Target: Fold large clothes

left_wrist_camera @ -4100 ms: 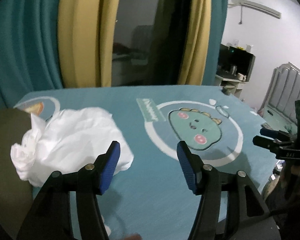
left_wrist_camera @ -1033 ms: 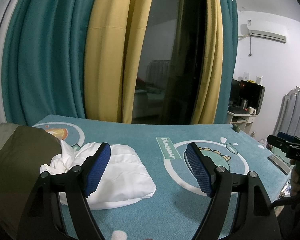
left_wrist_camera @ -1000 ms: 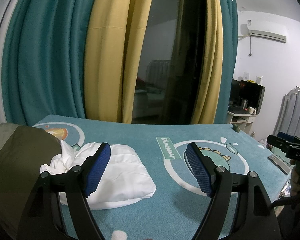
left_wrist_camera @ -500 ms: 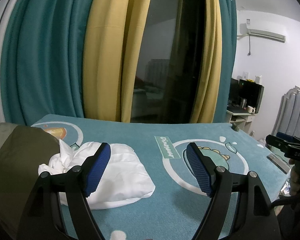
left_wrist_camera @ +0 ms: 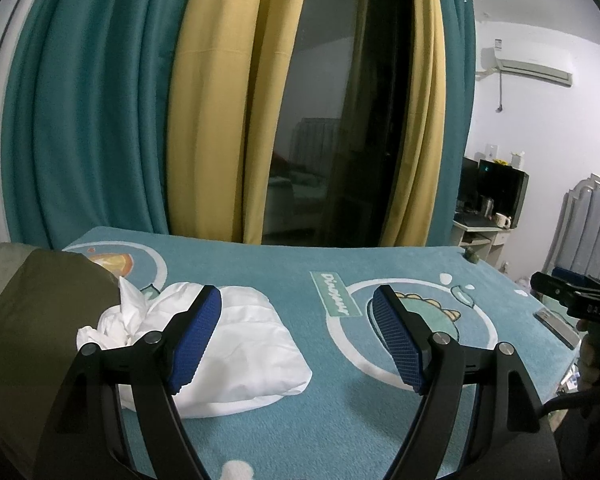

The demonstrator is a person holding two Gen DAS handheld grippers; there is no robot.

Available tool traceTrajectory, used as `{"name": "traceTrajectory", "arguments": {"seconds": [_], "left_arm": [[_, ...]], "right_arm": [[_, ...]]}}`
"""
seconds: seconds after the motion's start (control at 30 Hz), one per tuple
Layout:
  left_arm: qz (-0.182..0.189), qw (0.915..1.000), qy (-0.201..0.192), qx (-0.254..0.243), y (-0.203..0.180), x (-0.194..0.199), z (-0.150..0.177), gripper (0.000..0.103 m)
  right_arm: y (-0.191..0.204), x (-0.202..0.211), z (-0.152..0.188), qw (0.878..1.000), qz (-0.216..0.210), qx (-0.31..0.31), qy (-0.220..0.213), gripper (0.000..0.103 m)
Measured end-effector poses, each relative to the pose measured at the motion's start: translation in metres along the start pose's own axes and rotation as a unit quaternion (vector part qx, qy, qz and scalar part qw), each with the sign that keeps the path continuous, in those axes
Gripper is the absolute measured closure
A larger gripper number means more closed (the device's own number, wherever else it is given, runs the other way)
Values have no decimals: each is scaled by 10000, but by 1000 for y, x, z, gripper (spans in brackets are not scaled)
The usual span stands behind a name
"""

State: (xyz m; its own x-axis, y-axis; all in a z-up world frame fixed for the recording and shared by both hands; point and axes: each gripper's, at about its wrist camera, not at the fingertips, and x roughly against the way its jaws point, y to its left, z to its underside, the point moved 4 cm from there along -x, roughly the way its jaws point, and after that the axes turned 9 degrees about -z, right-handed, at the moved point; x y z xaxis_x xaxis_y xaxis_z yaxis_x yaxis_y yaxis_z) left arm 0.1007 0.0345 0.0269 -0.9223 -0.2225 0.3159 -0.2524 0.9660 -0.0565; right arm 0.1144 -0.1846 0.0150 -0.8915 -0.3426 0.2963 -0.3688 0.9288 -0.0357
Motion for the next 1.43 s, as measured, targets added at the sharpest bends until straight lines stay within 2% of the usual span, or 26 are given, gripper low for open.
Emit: {"name": "traceTrajectory", "arguments": {"seconds": [1.43], "left_arm": [[169, 9998, 20, -113, 6, -4, 0, 22]], "right_arm": [[1, -2, 0, 10000, -45, 4, 42, 6]]}}
